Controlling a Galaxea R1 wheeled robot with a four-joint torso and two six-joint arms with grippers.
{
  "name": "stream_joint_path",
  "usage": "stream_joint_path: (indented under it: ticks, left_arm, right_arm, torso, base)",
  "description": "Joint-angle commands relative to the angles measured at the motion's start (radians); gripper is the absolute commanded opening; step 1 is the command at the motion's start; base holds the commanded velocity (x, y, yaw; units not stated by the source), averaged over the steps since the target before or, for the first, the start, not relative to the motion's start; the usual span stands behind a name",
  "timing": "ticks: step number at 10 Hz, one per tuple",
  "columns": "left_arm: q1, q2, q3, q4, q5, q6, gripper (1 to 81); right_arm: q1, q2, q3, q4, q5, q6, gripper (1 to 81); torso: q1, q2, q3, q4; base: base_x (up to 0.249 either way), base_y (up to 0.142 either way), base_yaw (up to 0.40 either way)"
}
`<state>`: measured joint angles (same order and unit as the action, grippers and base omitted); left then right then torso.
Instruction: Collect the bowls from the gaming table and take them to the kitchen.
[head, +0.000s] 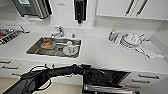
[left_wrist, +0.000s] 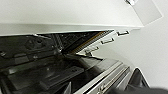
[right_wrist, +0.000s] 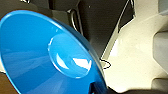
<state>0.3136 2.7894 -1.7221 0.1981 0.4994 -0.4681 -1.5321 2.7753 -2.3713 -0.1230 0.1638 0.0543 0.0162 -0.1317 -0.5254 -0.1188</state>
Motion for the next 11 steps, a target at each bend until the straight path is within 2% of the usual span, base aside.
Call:
stream_joint_path:
  ticks: [1, 4, 7, 8, 9, 10, 11]
  left_arm:
    - [0.008, -0.173, 0.162, 0.063, 0.079, 0.031, 81.1]
    - [0.17, -0.399, 0.332, 0.153, 0.077, 0.032, 81.1]
    - [0.256, -0.54, 0.499, 0.199, 0.076, 0.031, 81.1]
    - [0.303, -0.557, 0.515, 0.211, 0.071, 0.029, 81.1]
    - [0.389, -0.545, 0.48, 0.243, 0.065, 0.029, 81.1]
    - [0.487, -0.517, 0.42, 0.3, 0.026, 0.029, 81.1]
    - [0.572, -0.49, 0.359, 0.336, -0.022, 0.029, 81.1]
  right_arm:
    - [-0.009, -0.072, 0.021, -0.001, -0.055, 0.007, 1.0]
    - [-0.009, -0.236, 0.219, -0.001, 0.037, 0.007, 1.0]
    - [0.013, -0.427, 0.455, -0.007, 0.086, 0.007, 1.0]
    - [0.025, -0.492, 0.526, -0.003, 0.141, 0.009, 1.0]
    - [0.051, -0.559, 0.601, 0.002, 0.18, 0.012, 1.0]
    - [0.083, -0.624, 0.684, 0.0, 0.187, 0.015, 1.0]
    - [0.124, -0.674, 0.747, 0.002, 0.187, 0.018, 1.0]
  torso:
    - [0.0, 0.0, 0.0, 0.0]
    - [0.0, 0.0, 0.0, 0.0]
    - [0.0, 0.0, 0.0, 0.0]
    - [0.0, 0.0, 0.0, 0.0]
    - [0.0, 0.0, 0.0, 0.0]
    - [0.0, 0.0, 0.0, 0.0]
    - [0.0, 0.0, 0.0, 0.0]
  base:
    - [0.0, 0.0, 0.0]
    - [0.0, 0.0, 0.0]
    - [0.0, 0.0, 0.0]
    - [0.0, 0.0, 0.0]
    - [0.0, 0.0, 0.0]
    - [0.0, 0.0, 0.0]
    - [0.0, 0.0, 0.0]
